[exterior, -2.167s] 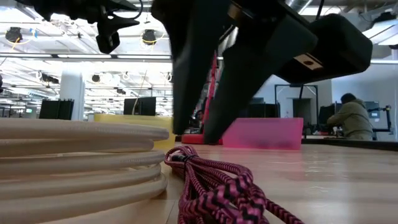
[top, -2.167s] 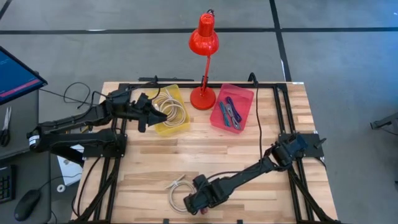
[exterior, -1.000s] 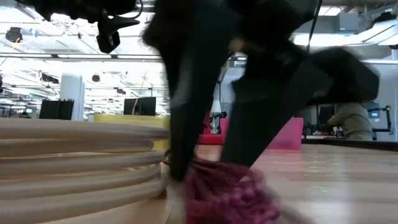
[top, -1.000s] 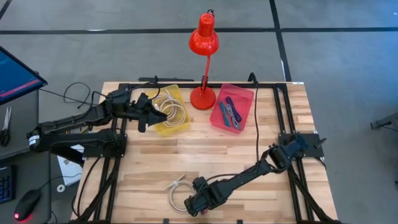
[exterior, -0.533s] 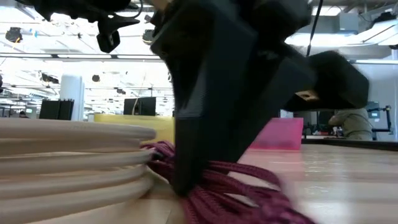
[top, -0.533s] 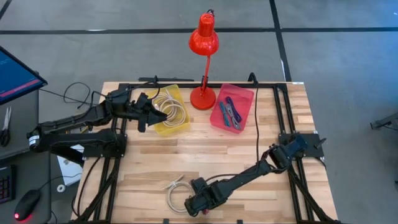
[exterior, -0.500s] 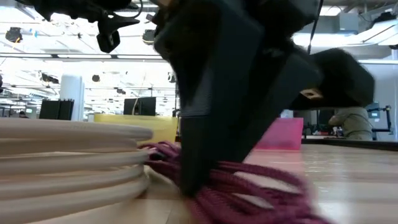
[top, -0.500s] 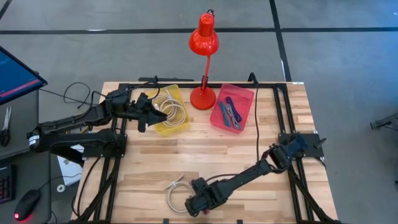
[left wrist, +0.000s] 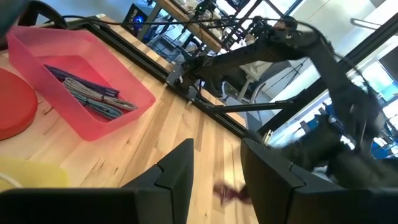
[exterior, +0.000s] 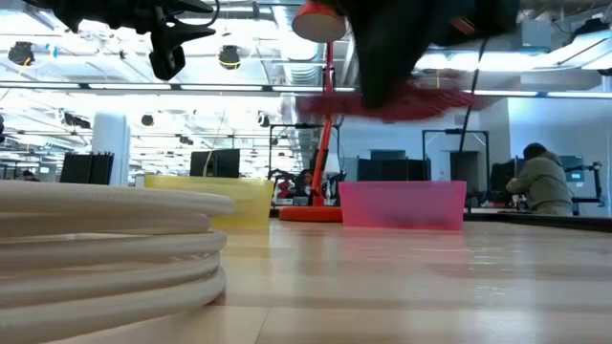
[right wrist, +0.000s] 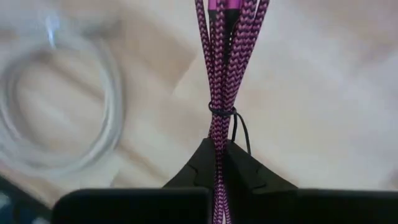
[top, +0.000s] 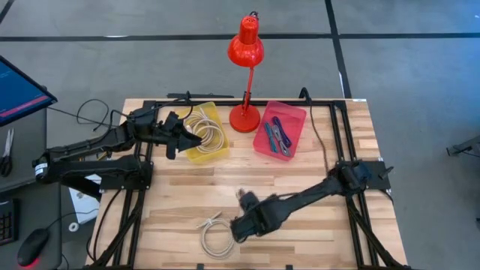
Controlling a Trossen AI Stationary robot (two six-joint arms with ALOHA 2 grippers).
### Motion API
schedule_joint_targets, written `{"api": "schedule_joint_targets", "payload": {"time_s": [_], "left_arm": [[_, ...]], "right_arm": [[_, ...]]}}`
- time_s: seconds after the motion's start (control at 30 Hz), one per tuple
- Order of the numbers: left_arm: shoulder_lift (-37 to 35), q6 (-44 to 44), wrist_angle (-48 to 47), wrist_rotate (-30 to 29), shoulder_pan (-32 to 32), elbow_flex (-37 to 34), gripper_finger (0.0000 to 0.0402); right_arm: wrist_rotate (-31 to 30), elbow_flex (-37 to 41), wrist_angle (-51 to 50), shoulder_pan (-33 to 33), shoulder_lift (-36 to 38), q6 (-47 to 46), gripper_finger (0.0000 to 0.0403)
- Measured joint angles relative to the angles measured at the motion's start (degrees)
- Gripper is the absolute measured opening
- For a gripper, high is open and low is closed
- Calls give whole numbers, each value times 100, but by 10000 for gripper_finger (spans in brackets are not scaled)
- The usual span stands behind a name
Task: Pick & Place USB Port
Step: Put the black and pink charger cable into the pink bin
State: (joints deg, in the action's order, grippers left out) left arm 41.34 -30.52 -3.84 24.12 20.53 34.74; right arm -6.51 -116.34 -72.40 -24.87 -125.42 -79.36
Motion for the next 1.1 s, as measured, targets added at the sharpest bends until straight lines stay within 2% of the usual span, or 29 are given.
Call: {"api": "schedule_joint_targets", "payload": {"time_s": [0.27, 0.47, 0.77, 1.1], "left_arm": [[-2, 0, 4, 0, 0, 0, 131], [-4, 0, 7, 0, 0, 0, 131], [-4, 0, 6, 0, 0, 0, 131], [-4, -149, 6, -2, 0, 0, 131]], "right_arm": [[-1114, -4, -814, 557, 1052, 373, 1], [-1614, -6, -1205, 1093, 1690, 913, 1], [-1726, 19, -1779, 2192, 1898, 2063, 0], [-1252, 858, -1738, 3679, 1903, 3070, 0]]}}
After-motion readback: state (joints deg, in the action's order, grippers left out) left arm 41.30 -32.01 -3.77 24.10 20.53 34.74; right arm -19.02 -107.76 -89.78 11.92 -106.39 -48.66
